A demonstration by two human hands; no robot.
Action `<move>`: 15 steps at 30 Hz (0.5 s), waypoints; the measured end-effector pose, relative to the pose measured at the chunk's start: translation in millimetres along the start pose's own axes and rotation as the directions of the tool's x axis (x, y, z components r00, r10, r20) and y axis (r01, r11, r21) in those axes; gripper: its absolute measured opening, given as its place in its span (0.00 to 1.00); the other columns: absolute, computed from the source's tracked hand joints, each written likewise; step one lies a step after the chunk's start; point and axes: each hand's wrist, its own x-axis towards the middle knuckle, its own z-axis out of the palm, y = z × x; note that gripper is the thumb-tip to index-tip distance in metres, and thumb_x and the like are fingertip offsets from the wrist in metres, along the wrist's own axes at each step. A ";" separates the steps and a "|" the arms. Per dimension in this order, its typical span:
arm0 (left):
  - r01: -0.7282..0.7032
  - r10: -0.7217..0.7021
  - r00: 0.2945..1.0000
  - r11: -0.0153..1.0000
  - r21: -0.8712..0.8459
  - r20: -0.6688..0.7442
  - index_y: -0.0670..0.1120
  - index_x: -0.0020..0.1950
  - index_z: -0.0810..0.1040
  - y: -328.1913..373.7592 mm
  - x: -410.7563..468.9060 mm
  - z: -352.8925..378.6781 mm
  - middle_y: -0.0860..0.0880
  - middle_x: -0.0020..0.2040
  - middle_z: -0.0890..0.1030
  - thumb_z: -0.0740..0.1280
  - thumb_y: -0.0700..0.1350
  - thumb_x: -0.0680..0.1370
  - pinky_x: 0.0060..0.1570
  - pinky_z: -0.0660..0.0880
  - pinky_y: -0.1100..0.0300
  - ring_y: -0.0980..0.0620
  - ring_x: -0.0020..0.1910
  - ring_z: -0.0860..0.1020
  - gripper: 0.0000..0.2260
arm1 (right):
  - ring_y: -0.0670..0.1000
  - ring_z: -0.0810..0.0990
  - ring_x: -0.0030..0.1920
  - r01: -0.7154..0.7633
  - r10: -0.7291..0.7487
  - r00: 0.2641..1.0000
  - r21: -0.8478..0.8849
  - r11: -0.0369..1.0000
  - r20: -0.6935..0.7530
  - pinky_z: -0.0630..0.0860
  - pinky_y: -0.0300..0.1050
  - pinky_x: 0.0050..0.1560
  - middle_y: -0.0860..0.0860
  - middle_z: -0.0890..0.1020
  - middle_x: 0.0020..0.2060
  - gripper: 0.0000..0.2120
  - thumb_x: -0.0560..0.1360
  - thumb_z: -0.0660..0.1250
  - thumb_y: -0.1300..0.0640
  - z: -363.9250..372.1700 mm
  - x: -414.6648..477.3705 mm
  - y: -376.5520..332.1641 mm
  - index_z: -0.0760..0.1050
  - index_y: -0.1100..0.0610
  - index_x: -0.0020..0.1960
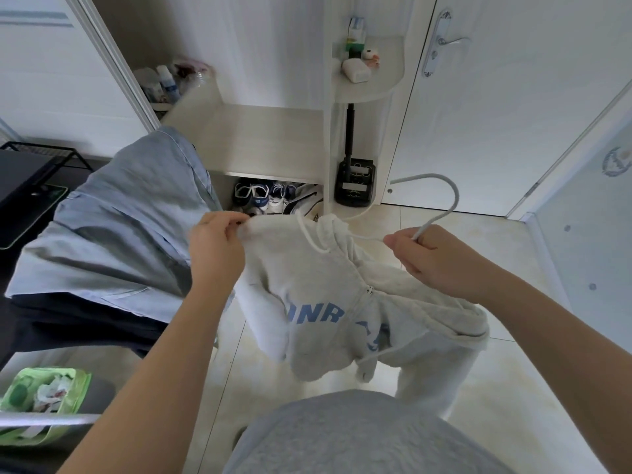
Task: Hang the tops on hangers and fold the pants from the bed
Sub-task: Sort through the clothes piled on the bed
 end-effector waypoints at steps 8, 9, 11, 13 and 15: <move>-0.247 0.257 0.829 0.965 -0.087 0.496 0.50 0.38 0.70 56.2 -20.2 8.4 0.50 0.34 0.73 0.55 0.54 0.84 0.37 0.66 0.57 0.53 0.35 0.72 0.17 | 0.51 0.59 0.27 0.023 -0.023 0.999 0.003 1.000 -0.025 0.62 0.45 0.33 0.53 0.62 0.27 0.22 0.83 0.60 0.49 15.7 5.1 -10.6 0.64 0.58 0.33; -0.238 0.257 0.826 0.966 -0.102 0.501 0.51 0.36 0.68 58.9 -21.7 9.2 0.51 0.32 0.71 0.56 0.52 0.85 0.36 0.65 0.58 0.54 0.33 0.70 0.17 | 0.51 0.59 0.28 0.025 -0.025 0.999 -0.008 1.000 -0.026 0.63 0.46 0.35 0.54 0.62 0.28 0.22 0.83 0.60 0.48 16.4 6.7 -11.3 0.64 0.58 0.34; -0.223 0.265 0.825 0.964 -0.144 0.498 0.51 0.36 0.67 64.2 -24.8 9.7 0.52 0.32 0.70 0.57 0.49 0.85 0.36 0.65 0.58 0.55 0.32 0.68 0.16 | 0.51 0.59 0.28 0.035 -0.036 0.999 -0.032 0.999 -0.018 0.62 0.44 0.32 0.55 0.62 0.29 0.22 0.83 0.59 0.47 17.8 10.8 -11.5 0.64 0.58 0.34; -0.205 0.269 0.828 0.962 -0.181 0.491 0.51 0.38 0.69 66.8 -28.8 10.6 0.51 0.33 0.72 0.58 0.48 0.85 0.37 0.68 0.55 0.55 0.33 0.69 0.15 | 0.50 0.58 0.27 0.051 -0.051 0.999 -0.052 0.997 -0.005 0.59 0.39 0.28 0.54 0.62 0.29 0.23 0.83 0.59 0.47 19.9 15.1 -10.7 0.64 0.58 0.34; -0.203 0.275 0.812 0.960 -0.192 0.515 0.50 0.41 0.72 65.8 -32.0 10.3 0.48 0.35 0.74 0.58 0.50 0.85 0.39 0.69 0.54 0.54 0.34 0.70 0.13 | 0.49 0.58 0.27 0.064 -0.064 0.998 -0.047 0.997 0.002 0.58 0.38 0.26 0.54 0.62 0.28 0.24 0.83 0.59 0.47 22.4 18.2 -8.2 0.63 0.59 0.33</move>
